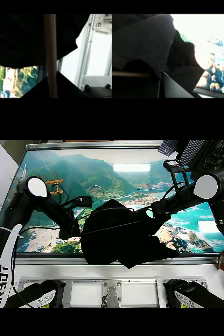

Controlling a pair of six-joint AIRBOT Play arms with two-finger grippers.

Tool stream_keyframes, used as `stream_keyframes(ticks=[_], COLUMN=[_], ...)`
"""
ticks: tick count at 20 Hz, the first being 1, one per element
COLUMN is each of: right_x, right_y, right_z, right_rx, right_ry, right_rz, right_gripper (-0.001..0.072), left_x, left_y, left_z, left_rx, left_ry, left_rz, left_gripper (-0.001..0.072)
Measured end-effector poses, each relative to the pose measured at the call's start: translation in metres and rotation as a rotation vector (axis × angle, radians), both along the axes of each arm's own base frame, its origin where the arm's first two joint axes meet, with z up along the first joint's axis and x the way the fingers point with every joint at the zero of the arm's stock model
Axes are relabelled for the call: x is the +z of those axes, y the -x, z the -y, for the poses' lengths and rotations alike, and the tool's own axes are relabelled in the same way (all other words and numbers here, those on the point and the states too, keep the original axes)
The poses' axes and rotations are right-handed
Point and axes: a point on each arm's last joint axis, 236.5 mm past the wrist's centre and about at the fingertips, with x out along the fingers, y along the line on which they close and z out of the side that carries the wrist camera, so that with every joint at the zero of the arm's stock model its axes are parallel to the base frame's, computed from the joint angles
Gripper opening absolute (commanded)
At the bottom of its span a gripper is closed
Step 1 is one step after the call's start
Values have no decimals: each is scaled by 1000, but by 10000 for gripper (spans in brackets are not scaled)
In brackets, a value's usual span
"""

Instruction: Fold the clothes and pants, and hang the long-sleeved shirts on hangers.

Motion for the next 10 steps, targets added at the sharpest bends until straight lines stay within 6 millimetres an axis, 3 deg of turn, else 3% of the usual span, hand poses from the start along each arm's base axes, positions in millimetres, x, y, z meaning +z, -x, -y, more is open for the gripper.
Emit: stream_keyframes(ticks=[7, 10], right_x=[0, 3], right_y=[0, 2], right_z=[0, -13], right_rx=[-1, 18], right_ry=[-1, -54], right_rz=[1, -2], right_gripper=[9, 9], left_x=[-13, -14], left_y=[-8, -13], left_z=[29, 37], left_rx=[3, 16], left_ry=[51, 79], left_rz=[-21, -12], left_gripper=[6, 6])
